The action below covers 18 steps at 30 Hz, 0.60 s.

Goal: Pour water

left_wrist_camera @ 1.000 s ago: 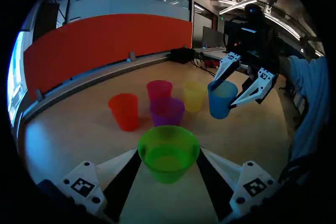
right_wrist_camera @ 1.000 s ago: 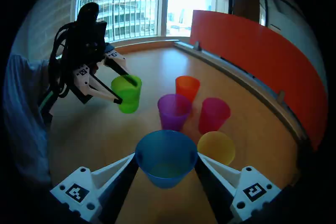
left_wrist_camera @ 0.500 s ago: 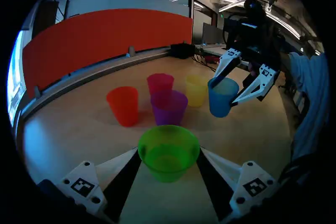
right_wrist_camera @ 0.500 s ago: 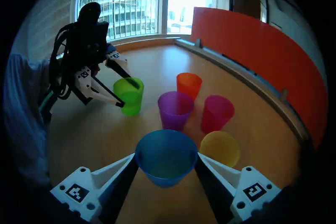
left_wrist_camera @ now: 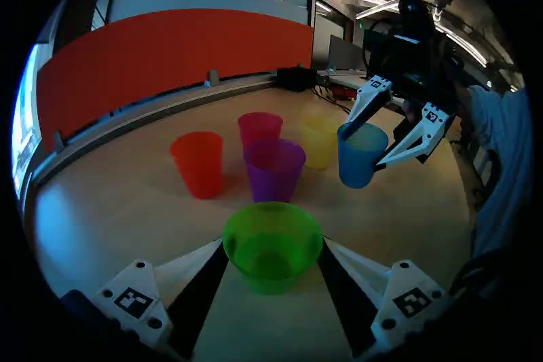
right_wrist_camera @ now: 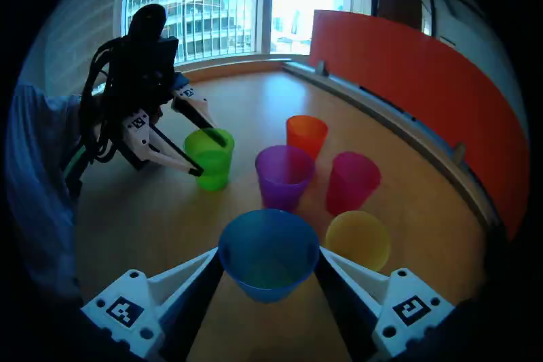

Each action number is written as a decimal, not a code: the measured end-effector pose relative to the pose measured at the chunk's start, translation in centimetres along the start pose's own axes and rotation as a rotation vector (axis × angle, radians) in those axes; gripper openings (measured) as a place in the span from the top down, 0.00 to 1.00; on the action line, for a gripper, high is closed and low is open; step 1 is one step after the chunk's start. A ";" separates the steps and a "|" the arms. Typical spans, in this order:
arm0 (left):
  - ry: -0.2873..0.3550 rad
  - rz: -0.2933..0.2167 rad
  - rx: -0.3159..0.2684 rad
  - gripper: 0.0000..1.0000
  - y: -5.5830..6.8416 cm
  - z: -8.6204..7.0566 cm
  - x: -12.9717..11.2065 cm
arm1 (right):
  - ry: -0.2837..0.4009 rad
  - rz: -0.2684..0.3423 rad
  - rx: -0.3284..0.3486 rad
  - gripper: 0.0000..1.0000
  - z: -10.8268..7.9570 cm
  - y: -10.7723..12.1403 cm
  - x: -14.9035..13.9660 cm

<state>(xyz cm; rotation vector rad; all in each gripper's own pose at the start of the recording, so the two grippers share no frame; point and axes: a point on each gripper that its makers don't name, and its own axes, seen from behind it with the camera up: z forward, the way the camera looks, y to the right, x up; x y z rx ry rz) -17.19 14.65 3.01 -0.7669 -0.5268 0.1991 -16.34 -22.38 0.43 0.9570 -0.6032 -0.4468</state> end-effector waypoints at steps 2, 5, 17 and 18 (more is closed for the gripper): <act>0.001 -0.003 -0.001 0.13 0.0 0.0 0.0 | 0.001 -0.001 0.000 0.08 0.0 0.0 0.0; -0.002 -0.005 -0.001 0.13 0.0 -0.1 -0.2 | 0.001 -0.001 -0.001 0.08 0.0 0.0 0.0; -0.036 -0.001 -0.010 0.04 0.5 -0.6 -0.9 | 0.004 -0.004 0.002 0.08 0.3 -0.4 0.2; -0.039 -0.004 -0.012 0.04 0.5 -0.6 -1.0 | 0.004 -0.004 0.003 0.08 0.3 -0.4 0.2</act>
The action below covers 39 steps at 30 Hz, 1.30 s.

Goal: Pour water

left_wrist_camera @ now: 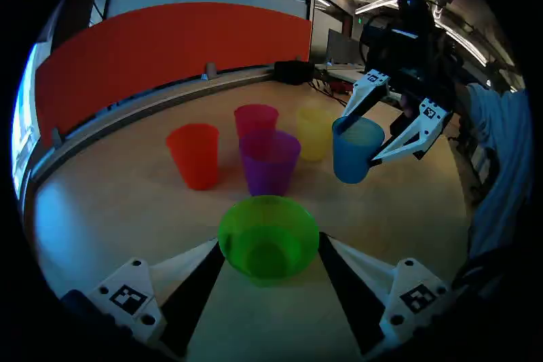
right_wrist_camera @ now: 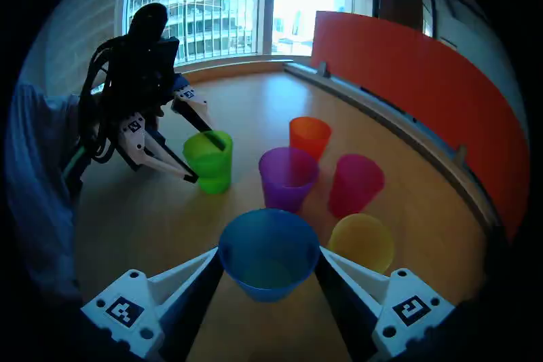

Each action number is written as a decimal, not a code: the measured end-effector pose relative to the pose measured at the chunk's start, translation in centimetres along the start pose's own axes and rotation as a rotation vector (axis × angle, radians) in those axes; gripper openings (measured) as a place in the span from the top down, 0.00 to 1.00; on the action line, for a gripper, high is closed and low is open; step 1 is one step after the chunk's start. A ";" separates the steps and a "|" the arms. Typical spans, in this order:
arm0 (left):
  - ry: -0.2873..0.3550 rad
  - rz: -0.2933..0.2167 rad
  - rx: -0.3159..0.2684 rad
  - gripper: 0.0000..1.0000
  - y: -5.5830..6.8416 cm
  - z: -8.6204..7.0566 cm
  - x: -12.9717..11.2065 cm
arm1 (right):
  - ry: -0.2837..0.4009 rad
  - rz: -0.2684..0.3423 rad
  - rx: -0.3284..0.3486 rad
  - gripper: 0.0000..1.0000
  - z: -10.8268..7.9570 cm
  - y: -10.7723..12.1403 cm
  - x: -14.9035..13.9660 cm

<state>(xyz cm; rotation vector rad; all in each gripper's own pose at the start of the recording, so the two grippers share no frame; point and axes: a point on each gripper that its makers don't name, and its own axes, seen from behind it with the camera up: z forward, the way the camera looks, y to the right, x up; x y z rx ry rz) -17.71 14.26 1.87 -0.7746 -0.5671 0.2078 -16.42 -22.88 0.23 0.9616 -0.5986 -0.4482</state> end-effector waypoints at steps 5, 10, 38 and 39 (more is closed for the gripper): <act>-0.006 -0.010 0.017 0.04 -0.5 -0.3 -0.2 | 0.000 0.000 -0.001 0.08 0.3 -0.2 -0.1; -0.004 -0.022 0.031 0.04 -0.8 -0.9 -0.4 | -0.001 -0.001 -0.001 0.08 0.8 -0.4 -0.4; 0.039 -0.050 0.072 0.04 -0.3 -4.6 -0.4 | 0.007 0.025 -0.021 0.07 2.0 -0.5 -1.6; 0.039 -0.049 0.072 0.04 -0.3 -4.6 -0.4 | 0.002 0.024 -0.025 0.07 1.9 -0.5 -1.9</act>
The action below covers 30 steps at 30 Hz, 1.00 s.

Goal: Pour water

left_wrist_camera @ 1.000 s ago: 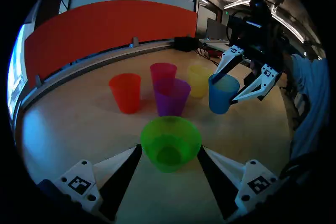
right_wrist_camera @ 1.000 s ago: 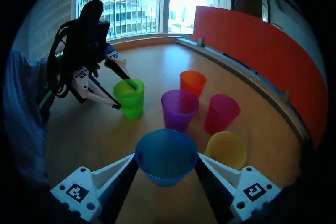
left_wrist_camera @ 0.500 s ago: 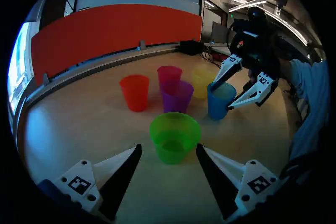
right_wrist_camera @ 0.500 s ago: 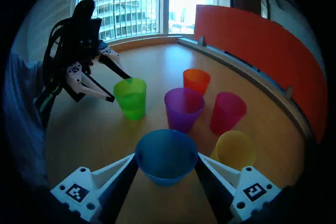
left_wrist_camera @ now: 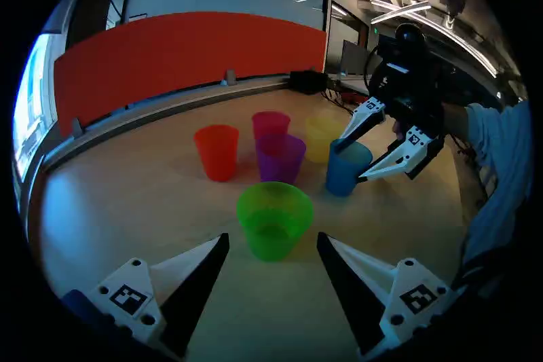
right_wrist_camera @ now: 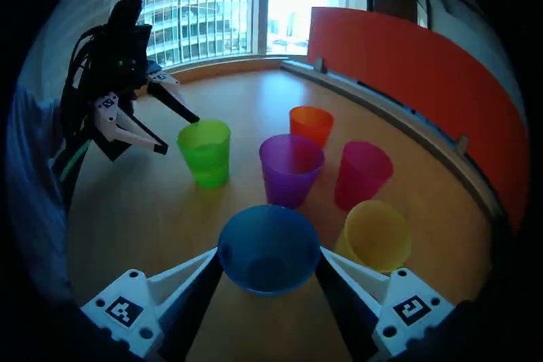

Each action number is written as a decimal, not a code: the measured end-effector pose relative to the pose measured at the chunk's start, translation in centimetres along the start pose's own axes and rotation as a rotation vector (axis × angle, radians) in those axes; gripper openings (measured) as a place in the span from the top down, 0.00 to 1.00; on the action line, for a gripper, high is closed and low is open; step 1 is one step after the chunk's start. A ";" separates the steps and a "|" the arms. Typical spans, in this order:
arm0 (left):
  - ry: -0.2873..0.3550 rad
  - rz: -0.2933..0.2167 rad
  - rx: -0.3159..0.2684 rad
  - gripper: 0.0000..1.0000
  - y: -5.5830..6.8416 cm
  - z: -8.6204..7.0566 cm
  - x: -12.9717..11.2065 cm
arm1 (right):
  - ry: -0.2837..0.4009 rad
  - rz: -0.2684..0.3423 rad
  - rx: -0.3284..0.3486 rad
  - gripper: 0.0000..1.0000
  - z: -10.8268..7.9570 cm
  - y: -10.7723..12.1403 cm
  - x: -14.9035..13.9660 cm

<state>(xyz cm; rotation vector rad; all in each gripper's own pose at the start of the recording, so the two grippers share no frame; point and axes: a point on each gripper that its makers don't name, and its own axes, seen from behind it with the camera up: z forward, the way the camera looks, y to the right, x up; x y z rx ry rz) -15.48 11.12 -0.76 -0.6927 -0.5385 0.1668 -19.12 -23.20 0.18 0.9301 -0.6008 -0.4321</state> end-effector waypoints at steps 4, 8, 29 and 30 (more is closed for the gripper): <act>0.003 0.002 0.001 0.04 0.2 -0.3 0.1 | -0.012 0.001 -0.013 0.05 -0.2 0.0 -0.6; 0.010 0.000 0.006 0.04 0.4 -0.6 0.2 | -0.015 0.008 -0.017 0.00 -0.5 -0.1 -1.0; 0.159 -0.019 0.187 0.04 -1.7 -5.4 3.0 | 0.072 0.086 -0.180 0.00 -7.6 1.3 -4.2; 0.172 -0.021 0.198 0.04 -1.8 -5.7 3.2 | 0.082 0.093 -0.192 0.00 -8.1 1.4 -4.3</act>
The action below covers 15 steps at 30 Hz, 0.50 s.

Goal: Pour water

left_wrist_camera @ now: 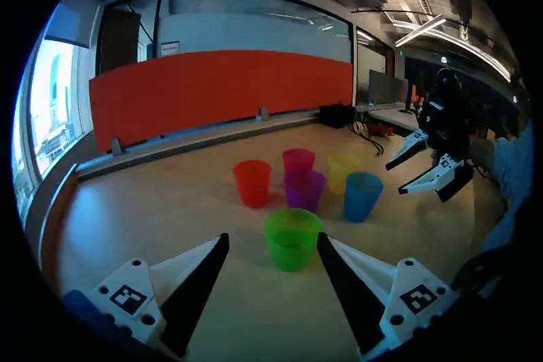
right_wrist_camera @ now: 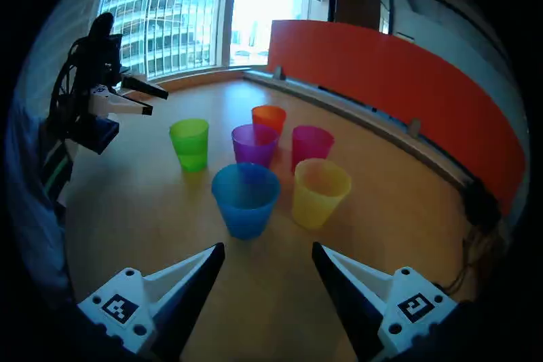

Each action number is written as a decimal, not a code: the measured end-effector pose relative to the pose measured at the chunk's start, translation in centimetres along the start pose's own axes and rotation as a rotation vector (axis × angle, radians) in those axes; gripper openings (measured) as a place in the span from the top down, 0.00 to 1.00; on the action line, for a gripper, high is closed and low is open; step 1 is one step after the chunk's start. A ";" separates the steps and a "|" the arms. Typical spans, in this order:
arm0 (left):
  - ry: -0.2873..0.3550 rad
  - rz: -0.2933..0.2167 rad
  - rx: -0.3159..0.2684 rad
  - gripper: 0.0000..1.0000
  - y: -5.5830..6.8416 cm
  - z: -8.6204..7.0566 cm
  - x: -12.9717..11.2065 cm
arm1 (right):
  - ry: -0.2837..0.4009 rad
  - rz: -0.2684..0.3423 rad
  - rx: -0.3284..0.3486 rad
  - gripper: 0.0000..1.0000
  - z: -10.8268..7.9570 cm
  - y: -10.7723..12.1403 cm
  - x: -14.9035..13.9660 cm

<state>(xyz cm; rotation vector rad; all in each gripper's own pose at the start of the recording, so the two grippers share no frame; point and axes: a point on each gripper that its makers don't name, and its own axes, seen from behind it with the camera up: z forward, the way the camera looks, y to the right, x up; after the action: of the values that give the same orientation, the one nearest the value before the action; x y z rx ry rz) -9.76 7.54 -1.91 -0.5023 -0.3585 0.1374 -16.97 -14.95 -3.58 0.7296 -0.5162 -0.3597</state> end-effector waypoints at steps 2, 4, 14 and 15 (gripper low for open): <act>0.020 -0.005 0.015 0.04 -0.2 -0.4 0.6 | 0.018 0.013 -0.022 0.00 -0.9 0.5 0.1; 0.039 -0.012 0.037 0.04 -0.5 -0.7 1.1 | 0.039 0.026 -0.051 0.00 -1.8 1.1 0.2; 0.157 -0.035 0.206 0.04 -3.1 -2.6 3.7 | 0.166 0.087 -0.215 0.00 -5.5 4.3 2.0; 0.168 -0.039 0.222 0.04 -3.2 -2.8 4.0 | 0.181 0.094 -0.235 0.00 -5.9 4.7 2.2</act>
<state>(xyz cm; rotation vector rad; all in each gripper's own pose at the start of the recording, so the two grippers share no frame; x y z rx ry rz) -4.90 4.35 -1.39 -0.2851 -0.1851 0.0950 -11.26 -9.59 -3.23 0.5030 -0.3293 -0.2580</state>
